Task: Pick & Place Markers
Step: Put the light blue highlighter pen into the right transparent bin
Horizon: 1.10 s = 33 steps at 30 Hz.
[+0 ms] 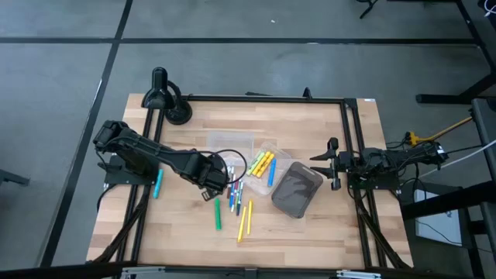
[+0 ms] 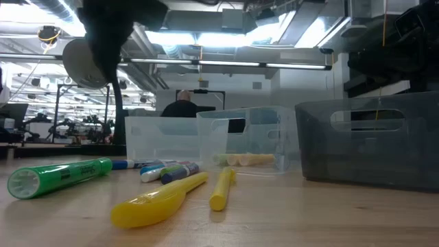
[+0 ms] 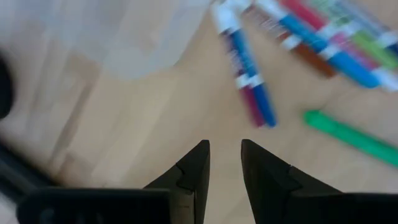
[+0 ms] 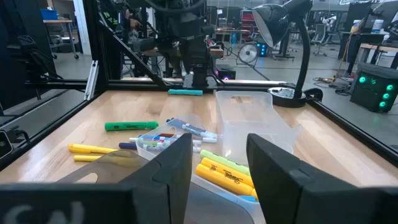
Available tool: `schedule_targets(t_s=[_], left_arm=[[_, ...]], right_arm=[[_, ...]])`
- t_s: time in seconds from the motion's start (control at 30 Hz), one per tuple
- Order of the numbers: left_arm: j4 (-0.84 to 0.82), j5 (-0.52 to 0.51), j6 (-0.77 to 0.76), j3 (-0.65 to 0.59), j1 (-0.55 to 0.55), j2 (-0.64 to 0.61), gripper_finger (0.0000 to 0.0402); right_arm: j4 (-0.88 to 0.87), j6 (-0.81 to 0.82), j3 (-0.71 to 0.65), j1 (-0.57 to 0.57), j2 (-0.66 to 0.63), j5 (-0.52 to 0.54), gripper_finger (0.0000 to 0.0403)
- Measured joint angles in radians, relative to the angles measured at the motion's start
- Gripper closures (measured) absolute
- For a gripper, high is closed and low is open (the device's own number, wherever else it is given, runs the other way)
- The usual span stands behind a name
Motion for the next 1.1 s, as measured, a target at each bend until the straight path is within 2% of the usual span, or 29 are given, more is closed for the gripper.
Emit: schedule_targets(t_s=[0.33,0.57,0.73,0.9,1.1], left_arm=[[-0.184,-0.164,-0.308,0.000,-0.044,0.000,0.0316],[-0.273,-0.195,-0.560,0.000,-0.135,0.001,0.0314],[-0.270,-0.082,-0.639,-0.020,-0.173,0.002,0.0320],[-0.270,0.119,-0.667,-0.114,-0.178,-0.005,0.0325],[-0.157,0.303,-0.498,-0.239,-0.178,-0.006,0.0323]], right_arm=[[0.000,0.000,0.000,0.000,0.000,0.000,0.0251],[0.000,0.000,0.000,0.000,0.000,0.000,0.0251],[0.000,0.000,0.000,0.000,0.000,0.000,0.0251],[0.000,0.000,0.000,0.000,0.000,0.000,0.0251],[0.000,0.000,0.000,0.000,0.000,0.000,0.0251]])
